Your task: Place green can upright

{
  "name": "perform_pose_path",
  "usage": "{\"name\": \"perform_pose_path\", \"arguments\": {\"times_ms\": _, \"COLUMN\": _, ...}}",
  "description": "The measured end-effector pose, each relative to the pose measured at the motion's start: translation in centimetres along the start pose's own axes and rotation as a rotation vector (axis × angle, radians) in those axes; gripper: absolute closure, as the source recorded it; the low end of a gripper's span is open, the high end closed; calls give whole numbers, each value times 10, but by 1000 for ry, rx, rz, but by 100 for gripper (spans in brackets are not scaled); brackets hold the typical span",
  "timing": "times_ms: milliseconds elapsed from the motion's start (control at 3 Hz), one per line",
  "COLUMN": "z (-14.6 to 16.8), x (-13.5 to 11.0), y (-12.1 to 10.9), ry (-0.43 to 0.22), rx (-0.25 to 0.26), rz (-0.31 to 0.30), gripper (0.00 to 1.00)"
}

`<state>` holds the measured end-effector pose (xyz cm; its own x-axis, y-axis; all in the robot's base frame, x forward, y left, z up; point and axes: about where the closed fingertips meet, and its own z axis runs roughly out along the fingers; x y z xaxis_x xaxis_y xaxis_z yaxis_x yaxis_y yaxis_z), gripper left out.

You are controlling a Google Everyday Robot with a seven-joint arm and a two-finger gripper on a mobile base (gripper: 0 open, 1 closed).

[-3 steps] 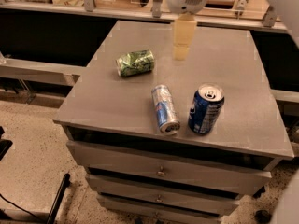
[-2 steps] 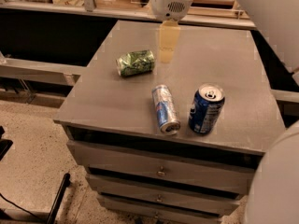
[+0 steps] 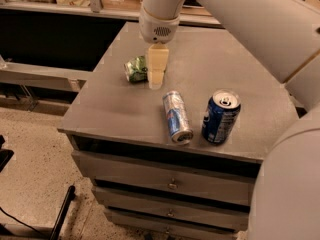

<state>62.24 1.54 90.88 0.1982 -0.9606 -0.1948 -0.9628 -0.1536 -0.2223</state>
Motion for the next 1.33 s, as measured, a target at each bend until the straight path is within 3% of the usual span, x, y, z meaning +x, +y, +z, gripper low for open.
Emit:
{"name": "perform_pose_path", "arguments": {"times_ms": 333, "z": 27, "x": -19, "y": 2, "ry": 38, "rx": -9, "rz": -9, "gripper": 0}}
{"name": "perform_pose_path", "arguments": {"times_ms": 1000, "z": 84, "x": -30, "y": -33, "ry": 153, "rx": -6, "rz": -12, "gripper": 0}}
{"name": "perform_pose_path", "arguments": {"times_ms": 1333, "z": 85, "x": -30, "y": -34, "ry": 153, "rx": -6, "rz": -12, "gripper": 0}}
